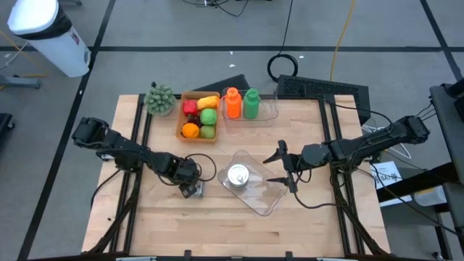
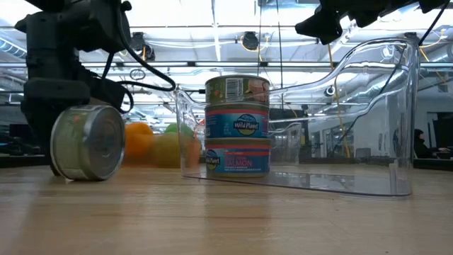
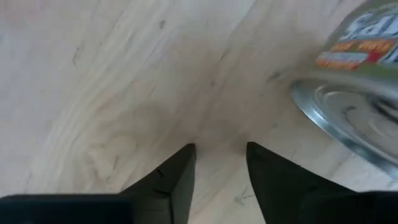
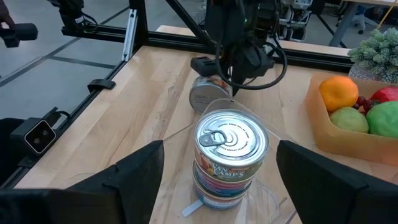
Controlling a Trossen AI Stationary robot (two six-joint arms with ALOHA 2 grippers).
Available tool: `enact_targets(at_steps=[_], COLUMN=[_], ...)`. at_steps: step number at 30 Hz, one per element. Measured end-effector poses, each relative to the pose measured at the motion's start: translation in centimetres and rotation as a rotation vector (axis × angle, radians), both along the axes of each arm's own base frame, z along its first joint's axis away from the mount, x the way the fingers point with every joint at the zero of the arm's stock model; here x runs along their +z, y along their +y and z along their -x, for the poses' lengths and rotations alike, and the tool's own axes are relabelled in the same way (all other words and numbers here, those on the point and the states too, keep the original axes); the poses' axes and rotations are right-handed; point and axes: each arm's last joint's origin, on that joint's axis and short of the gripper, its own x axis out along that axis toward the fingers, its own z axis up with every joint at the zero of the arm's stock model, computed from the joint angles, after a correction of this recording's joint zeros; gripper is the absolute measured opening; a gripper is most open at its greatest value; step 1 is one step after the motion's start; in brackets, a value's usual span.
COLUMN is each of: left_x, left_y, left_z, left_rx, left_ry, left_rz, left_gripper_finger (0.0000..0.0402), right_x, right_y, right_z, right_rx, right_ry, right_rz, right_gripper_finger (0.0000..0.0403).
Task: Pick & Place Food Item
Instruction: Put the green tuna can into the bottom transparent bin
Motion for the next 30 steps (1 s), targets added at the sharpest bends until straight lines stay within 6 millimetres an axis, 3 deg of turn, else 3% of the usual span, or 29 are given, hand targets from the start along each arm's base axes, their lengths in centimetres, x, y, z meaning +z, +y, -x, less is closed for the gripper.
enact_targets(at_steps=[7,13,17,21,30], left_x=[1.7,5.8,7.2,7.6,7.4], left_y=[1.0,0.7,0.0,-0.2,-0.5], left_z=[1.1,2.3,2.6,2.2,0.1], left_rx=[0.068,0.182,0.203,0.261,0.377], left_ry=[-0.019,-0.226,-0.34,-0.396,-0.514], left_rz=[-0.064,0.01,0.077,0.126,0.148], left_gripper_finger=[0.011,0.0086,0.0087,0.0132,0.0308], right_x=[0.0,0.0,-0.1,-0.1,-0.1], right_y=[0.0,0.0,0.0,0.0,0.0], right_z=[0.0,0.0,0.0,0.0,0.0], right_rx=[0.0,0.0,0.0,0.0,0.0], right_ry=[-0.002,0.004,0.007,0.008,0.007], right_rz=[-0.001,0.001,0.001,0.003,0.001], right_gripper_finger=[0.0293,0.0293,0.0293,0.0293,0.0293])
